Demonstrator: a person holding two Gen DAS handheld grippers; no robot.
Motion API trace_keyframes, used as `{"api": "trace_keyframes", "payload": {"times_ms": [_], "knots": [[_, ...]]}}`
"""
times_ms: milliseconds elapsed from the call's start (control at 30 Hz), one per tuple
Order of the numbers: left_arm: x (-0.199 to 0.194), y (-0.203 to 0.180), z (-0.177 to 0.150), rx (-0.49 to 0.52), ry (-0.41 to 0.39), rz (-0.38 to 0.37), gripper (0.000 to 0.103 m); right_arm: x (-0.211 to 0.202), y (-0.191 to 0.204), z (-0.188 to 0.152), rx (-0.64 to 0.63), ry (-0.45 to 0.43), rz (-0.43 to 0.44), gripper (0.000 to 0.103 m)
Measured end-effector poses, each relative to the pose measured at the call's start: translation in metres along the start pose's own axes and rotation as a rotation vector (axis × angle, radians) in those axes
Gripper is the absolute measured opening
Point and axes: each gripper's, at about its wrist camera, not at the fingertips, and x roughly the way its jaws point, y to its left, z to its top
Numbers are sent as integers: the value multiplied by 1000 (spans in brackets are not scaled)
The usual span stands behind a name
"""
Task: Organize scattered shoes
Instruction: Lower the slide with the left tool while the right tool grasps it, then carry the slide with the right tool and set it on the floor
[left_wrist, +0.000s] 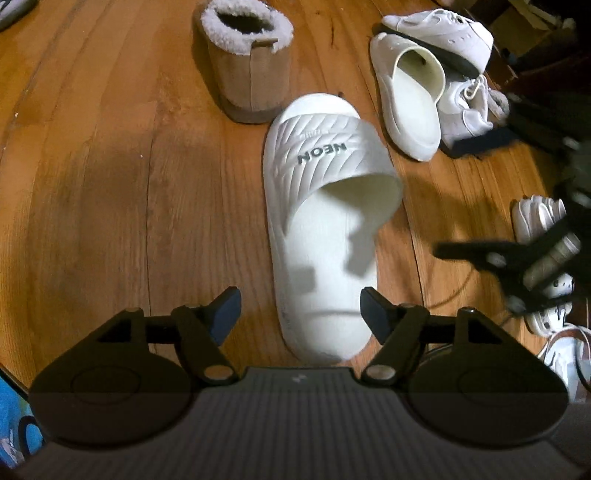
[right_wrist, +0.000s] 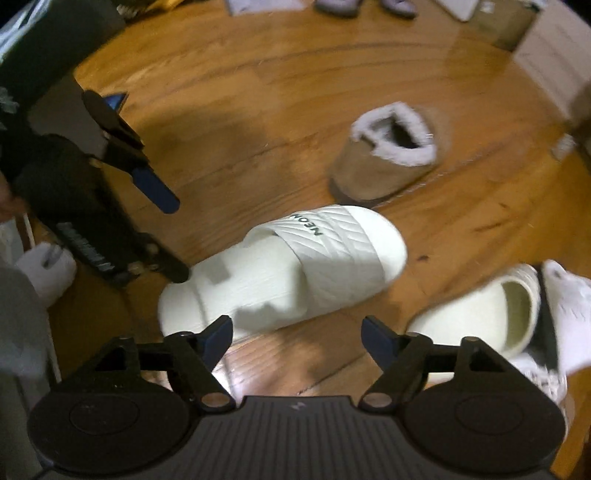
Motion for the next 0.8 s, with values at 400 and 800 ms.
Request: {"api": "trace_keyframes", "payload": {"times_ms": [400, 800], "knots": [[12, 2, 12, 63, 26, 31, 73, 70, -34, -4, 261, 27, -22, 54], [10, -28, -2, 113, 26, 2, 73, 4, -20, -64, 435, 31, -102, 16]]}}
